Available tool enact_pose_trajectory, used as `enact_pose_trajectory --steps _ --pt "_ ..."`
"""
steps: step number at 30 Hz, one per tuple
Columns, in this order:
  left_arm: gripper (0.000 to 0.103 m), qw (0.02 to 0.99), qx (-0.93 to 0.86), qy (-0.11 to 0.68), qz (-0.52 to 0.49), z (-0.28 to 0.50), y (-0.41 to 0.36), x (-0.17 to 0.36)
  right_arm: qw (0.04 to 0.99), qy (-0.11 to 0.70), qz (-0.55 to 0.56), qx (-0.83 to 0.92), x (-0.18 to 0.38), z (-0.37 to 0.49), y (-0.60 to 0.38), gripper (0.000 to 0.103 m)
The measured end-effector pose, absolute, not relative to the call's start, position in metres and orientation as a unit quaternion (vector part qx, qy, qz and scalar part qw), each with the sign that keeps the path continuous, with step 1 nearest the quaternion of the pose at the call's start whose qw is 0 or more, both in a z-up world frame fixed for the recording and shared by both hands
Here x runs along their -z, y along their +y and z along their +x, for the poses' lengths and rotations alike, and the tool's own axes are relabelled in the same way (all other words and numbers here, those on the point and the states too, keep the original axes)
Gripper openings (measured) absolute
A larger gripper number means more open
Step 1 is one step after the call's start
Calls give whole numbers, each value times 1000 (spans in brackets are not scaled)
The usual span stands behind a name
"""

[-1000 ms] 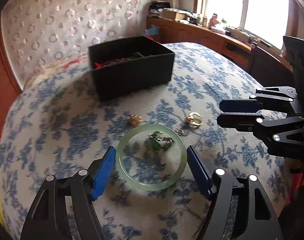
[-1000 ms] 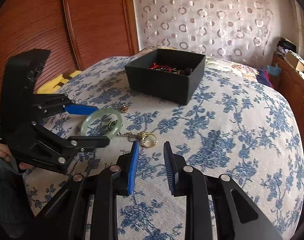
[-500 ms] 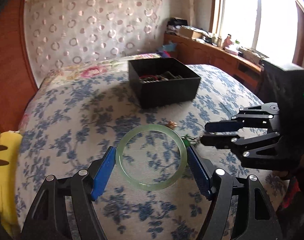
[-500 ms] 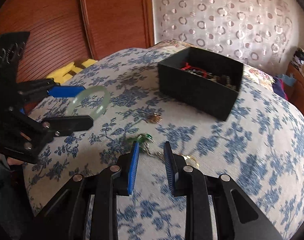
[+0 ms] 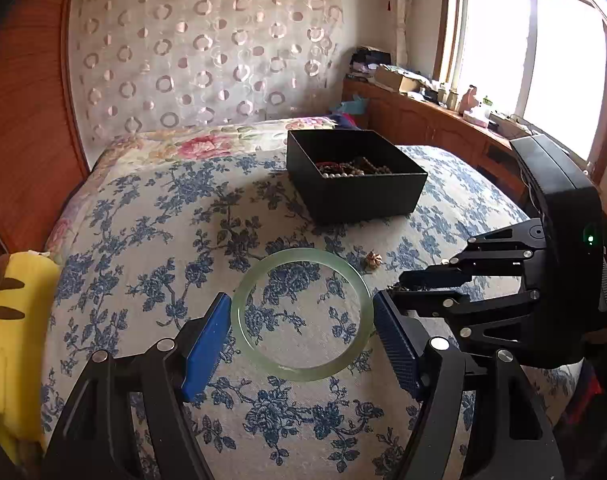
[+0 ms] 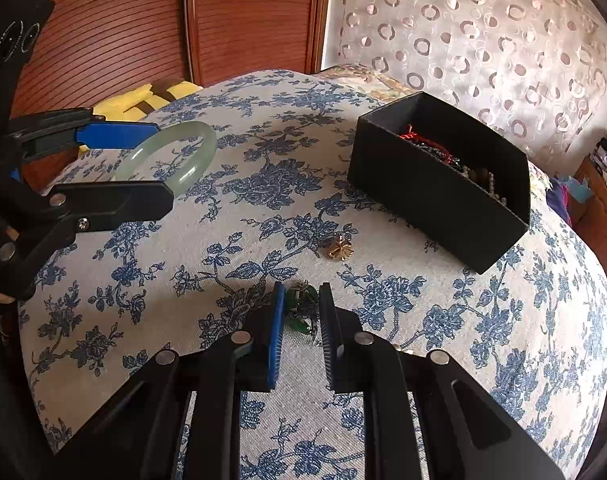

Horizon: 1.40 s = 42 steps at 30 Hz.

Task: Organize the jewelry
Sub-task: 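Carry the jade bangle and green pendant into the box and release both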

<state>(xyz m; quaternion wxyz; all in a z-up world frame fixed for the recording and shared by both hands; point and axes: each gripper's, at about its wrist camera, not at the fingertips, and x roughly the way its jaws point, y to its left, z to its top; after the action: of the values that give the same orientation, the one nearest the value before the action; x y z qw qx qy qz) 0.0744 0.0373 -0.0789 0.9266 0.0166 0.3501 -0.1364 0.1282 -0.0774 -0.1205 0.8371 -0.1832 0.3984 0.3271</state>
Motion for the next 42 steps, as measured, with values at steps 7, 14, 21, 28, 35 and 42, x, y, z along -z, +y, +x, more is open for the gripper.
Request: enact_pose_trajectory --steps 7,14,21,28,35,42 --pt "69 930 133 343 23 88 38 69 852 376 -154 -331 92 140 -94 18" --pt "69 932 134 335 31 110 32 59 867 347 -131 -331 66 163 -106 18" --pt "69 934 136 330 29 134 26 47 879 319 -123 -333 39 182 -115 18" --pt "69 933 140 330 31 159 18 34 888 304 -106 -327 17 207 -126 18" --pt "69 934 143 326 33 181 12 24 893 305 -99 -317 14 230 -134 18" --pt "69 932 149 330 34 207 2 23 895 310 -79 -311 19 247 -140 19"
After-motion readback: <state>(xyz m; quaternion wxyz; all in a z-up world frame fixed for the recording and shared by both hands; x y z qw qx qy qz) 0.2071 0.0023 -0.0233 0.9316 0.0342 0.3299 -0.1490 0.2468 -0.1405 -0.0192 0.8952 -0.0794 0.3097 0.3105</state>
